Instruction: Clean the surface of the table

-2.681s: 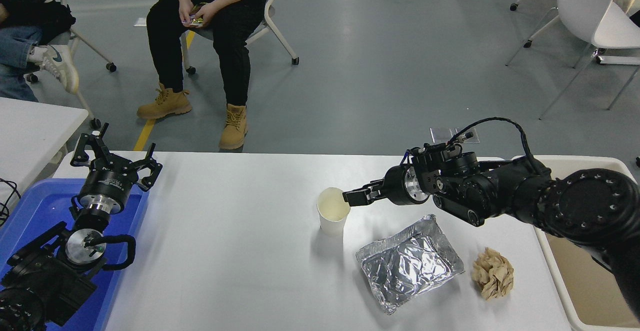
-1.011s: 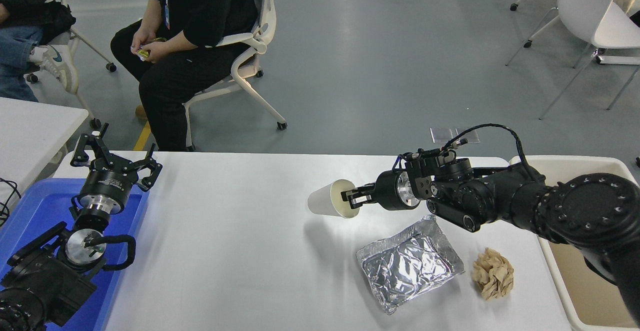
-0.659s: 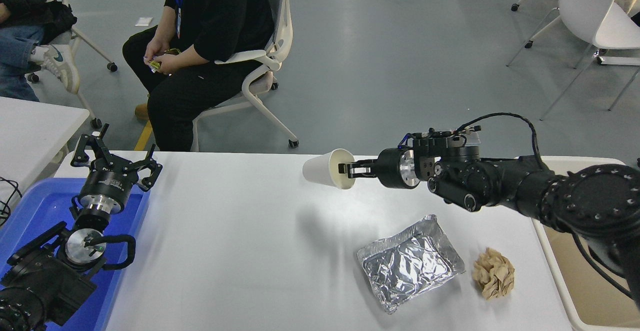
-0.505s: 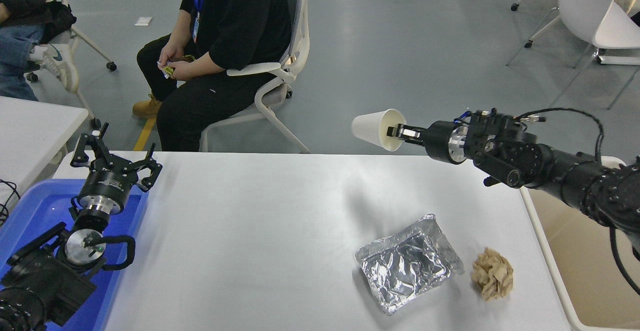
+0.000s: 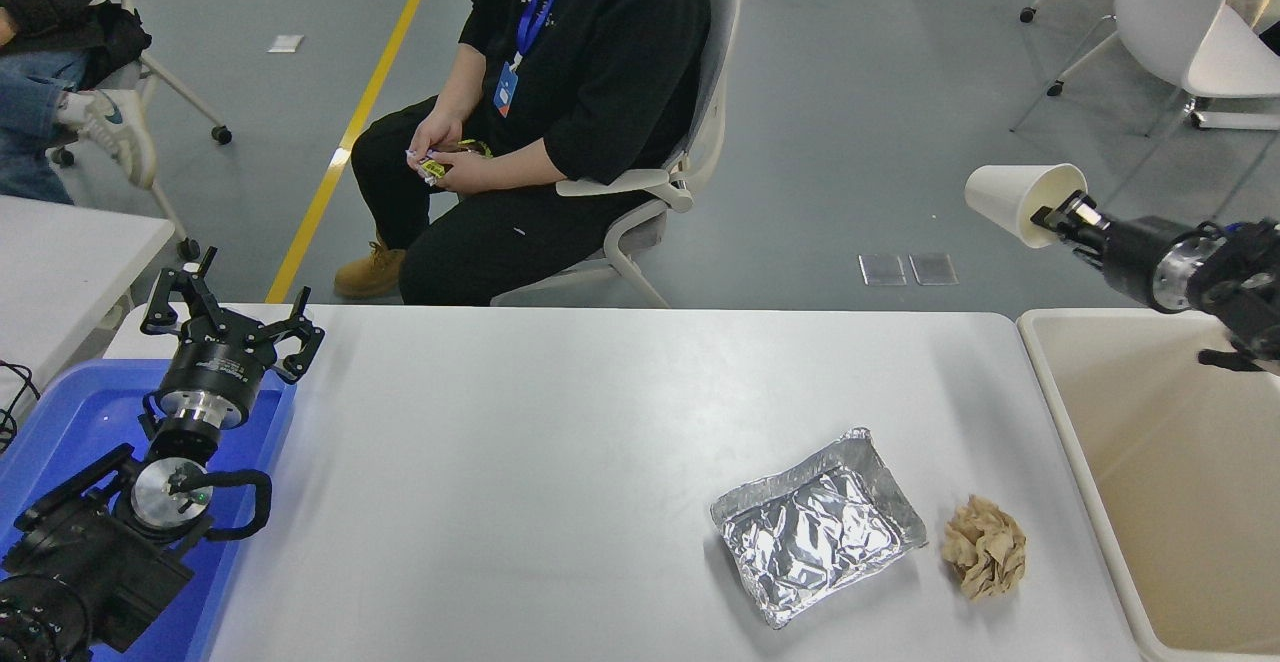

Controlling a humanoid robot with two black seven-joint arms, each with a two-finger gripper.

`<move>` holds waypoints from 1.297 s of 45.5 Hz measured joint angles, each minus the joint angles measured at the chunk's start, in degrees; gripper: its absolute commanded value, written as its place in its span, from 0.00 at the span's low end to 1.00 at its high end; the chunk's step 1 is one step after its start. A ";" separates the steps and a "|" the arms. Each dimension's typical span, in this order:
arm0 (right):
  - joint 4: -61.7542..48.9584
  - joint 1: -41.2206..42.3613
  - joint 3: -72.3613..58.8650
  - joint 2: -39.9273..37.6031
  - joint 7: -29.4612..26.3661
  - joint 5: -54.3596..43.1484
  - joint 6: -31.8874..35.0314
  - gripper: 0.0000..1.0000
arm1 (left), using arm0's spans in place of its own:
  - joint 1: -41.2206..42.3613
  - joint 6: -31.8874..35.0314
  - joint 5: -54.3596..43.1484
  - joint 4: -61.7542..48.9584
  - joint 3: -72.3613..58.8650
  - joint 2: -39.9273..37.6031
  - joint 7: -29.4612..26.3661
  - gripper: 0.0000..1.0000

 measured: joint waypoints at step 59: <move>-9.76 -20.90 -7.57 -3.88 -3.78 -2.51 -4.86 0.00 | -0.01 -0.02 -0.01 0.01 0.03 0.00 0.00 1.00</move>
